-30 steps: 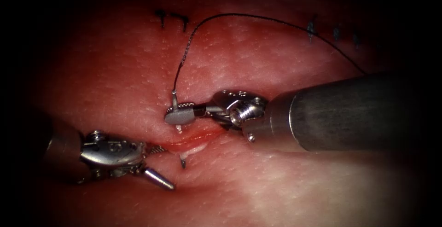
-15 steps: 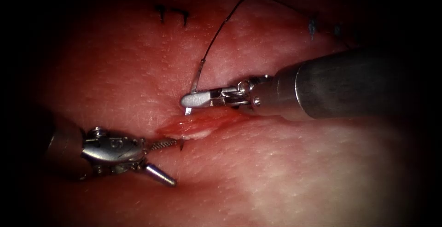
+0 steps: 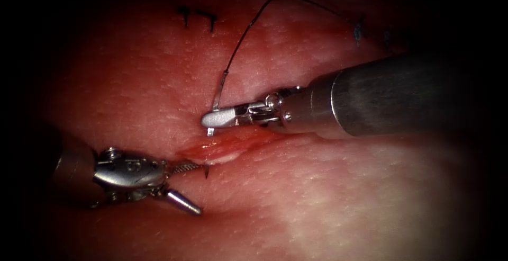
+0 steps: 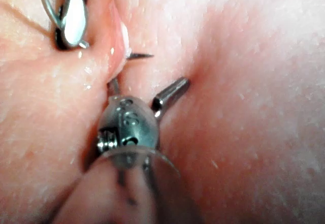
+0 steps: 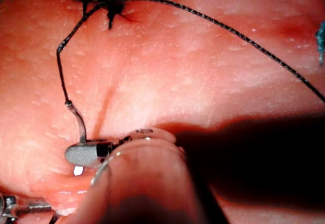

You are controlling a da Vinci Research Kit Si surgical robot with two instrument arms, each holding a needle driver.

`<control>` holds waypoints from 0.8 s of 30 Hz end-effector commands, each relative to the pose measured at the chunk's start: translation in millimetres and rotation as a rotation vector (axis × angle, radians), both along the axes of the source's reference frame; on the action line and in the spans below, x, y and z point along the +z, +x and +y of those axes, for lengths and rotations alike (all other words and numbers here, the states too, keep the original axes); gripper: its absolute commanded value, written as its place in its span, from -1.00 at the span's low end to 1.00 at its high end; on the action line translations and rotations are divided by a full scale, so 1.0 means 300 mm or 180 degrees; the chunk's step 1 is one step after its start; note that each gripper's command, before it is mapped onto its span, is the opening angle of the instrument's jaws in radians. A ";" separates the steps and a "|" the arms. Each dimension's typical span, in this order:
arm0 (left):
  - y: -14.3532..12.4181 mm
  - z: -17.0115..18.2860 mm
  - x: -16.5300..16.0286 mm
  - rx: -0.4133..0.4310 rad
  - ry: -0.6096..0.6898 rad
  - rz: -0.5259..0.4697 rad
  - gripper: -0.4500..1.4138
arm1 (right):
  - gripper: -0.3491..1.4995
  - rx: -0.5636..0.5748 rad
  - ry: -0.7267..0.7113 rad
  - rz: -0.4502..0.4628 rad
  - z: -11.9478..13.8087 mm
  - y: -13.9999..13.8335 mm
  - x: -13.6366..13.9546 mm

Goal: Wound Closure

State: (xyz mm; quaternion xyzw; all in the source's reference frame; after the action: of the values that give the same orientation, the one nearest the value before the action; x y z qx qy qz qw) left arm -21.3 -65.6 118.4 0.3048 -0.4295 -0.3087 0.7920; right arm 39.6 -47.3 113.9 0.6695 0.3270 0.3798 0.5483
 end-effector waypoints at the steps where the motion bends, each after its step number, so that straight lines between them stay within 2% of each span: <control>1: -0.0012 -0.004 0.001 0.0006 0.0012 -0.0005 0.29 | -1.00 -0.0040 0.0015 0.0026 -0.0048 0.0029 -0.0007; 9: -0.0011 -0.004 0.001 0.0007 0.0012 -0.0005 0.31 | -1.00 -0.0193 0.0145 0.0007 -0.0166 0.0011 -0.0077; 14: -0.0010 -0.004 0.001 0.0008 0.0012 -0.0006 0.31 | -1.00 -0.0240 0.0305 -0.0020 -0.0203 0.0003 -0.0101; 20: -0.0010 -0.004 0.001 0.0008 0.0012 -0.0006 0.31 | -1.00 -0.0161 0.0392 -0.0094 -0.0181 0.0005 -0.0092; 21: -0.0010 -0.004 0.001 0.0008 0.0012 -0.0006 0.31 | -1.00 -0.0138 0.0312 -0.0053 -0.0177 0.0004 -0.0094; 22: -0.0010 -0.004 0.001 0.0008 0.0012 -0.0006 0.31 | -1.00 -0.0040 0.0044 0.0087 -0.0163 0.0005 -0.0098; 23: -0.0010 -0.004 0.001 0.0008 0.0012 -0.0006 0.31 | -0.07 0.0189 -0.0490 0.0316 -0.0133 0.0012 -0.0101; 24: -0.0011 -0.004 0.001 0.0007 0.0011 -0.0005 0.31 | 0.35 0.0324 -0.0811 0.0405 -0.0108 0.0019 -0.0105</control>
State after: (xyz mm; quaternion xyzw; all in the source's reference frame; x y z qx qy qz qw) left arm -21.3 -65.6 118.4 0.3052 -0.4295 -0.3081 0.7921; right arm 39.6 -49.7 110.1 0.5895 0.4514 0.3166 0.5903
